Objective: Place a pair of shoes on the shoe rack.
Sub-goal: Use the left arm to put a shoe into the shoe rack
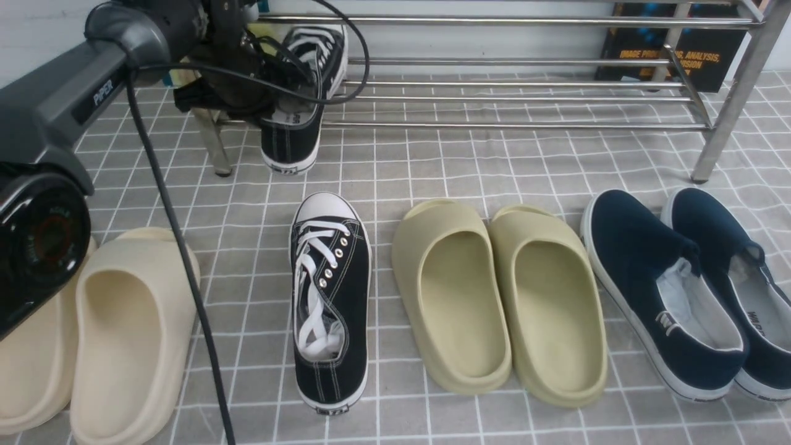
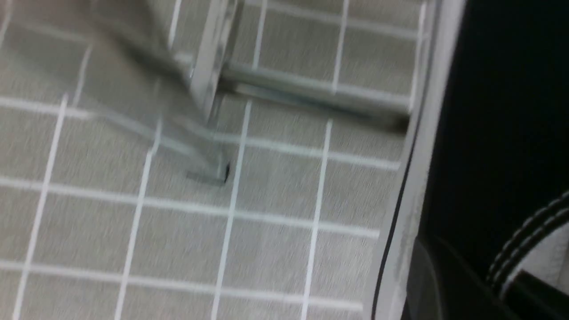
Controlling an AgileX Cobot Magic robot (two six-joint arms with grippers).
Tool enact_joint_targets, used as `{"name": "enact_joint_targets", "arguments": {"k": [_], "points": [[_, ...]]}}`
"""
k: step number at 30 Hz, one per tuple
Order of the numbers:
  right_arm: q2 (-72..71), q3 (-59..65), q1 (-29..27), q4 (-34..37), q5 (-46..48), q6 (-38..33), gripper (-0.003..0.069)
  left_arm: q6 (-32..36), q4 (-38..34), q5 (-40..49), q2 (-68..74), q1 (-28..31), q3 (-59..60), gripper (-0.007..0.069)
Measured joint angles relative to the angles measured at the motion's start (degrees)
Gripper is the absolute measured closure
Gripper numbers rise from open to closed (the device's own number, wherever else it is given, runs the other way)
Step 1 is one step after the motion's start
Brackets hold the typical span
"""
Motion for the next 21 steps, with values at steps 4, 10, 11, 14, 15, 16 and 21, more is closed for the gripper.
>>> {"name": "enact_joint_targets", "arguments": {"k": [4, 10, 11, 14, 15, 16, 21], "points": [[0.0, 0.0, 0.0, 0.0, 0.0, 0.0, 0.0412, -1.1, 0.1, -2.9, 0.0, 0.0, -0.1, 0.0638], [0.0, 0.0, 0.0, 0.0, 0.0, 0.0, 0.0412, -3.6, 0.3, -4.7, 0.0, 0.0, -0.2, 0.0614], [0.0, 0.0, 0.0, 0.0, 0.0, 0.0, 0.0412, -3.9, 0.5, -4.9, 0.0, 0.0, -0.2, 0.0603], [0.0, 0.0, 0.0, 0.0, 0.0, 0.0, 0.0412, -4.1, 1.2, -5.9, 0.0, 0.0, -0.4, 0.0545], [0.0, 0.0, 0.0, 0.0, 0.0, 0.0, 0.0412, -4.1, 1.2, -5.9, 0.0, 0.0, -0.4, 0.0545], [0.0, 0.0, 0.0, 0.0, 0.0, 0.0, 0.0412, -4.2, 1.4, -6.0, 0.0, 0.0, -0.4, 0.0524], [0.0, 0.0, 0.0, 0.0, 0.0, 0.0, 0.0412, -4.3, 2.1, -3.8, -1.1, -0.1, -0.5, 0.0430]]}}
